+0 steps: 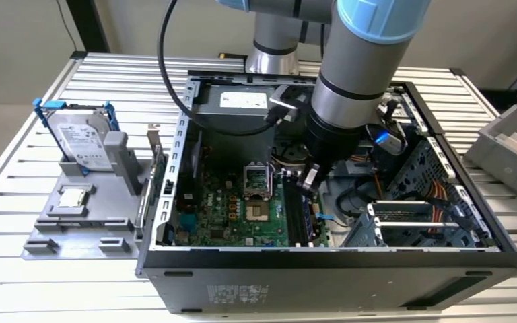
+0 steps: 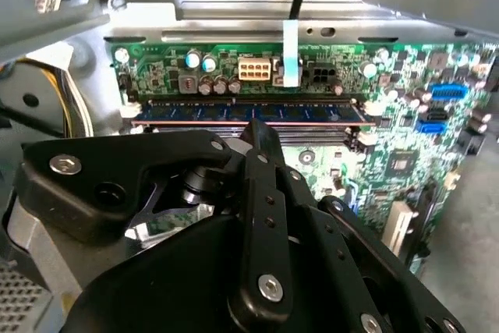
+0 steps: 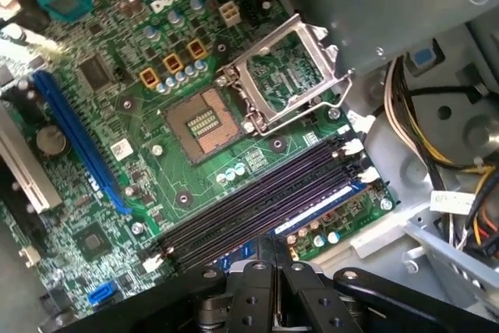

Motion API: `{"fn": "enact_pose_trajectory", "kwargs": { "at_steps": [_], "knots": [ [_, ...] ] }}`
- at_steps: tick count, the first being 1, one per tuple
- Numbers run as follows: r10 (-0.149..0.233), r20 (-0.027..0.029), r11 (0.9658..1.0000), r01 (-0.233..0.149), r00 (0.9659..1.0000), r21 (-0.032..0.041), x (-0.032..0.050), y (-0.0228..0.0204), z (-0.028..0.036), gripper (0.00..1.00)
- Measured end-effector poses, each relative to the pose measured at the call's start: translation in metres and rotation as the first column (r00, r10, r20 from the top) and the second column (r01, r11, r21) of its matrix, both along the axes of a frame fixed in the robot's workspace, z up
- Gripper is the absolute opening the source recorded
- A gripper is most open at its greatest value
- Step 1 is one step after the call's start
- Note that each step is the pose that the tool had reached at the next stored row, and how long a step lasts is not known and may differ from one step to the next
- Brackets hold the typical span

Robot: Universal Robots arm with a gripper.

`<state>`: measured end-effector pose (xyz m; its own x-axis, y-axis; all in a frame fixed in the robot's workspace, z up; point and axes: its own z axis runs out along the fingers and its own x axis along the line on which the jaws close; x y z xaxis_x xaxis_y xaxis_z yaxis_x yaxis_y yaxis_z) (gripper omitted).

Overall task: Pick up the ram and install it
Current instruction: 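Press down the ram until it locks into place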

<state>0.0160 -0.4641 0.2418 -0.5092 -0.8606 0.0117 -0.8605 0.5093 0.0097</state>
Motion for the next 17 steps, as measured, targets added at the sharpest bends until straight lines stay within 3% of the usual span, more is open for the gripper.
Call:
{"fn": "enact_pose_trajectory", "kwargs": {
  "at_steps": [4,10,14,17],
  "knots": [
    [0.05,0.0,0.9987,-0.05,0.9987,0.0,0.0,0.0001,0.0,0.0],
    [0.095,0.0,0.9955,-0.095,0.9955,0.0,0.0,0.0003,0.0,0.0],
    [0.144,0.0,0.9896,-0.144,0.9896,0.0,0.0,0.0004,0.0,0.0],
    [0.181,0.0,0.9834,-0.181,0.9834,-0.0001,0.0,0.0004,0.0,0.0]
  ]
}}
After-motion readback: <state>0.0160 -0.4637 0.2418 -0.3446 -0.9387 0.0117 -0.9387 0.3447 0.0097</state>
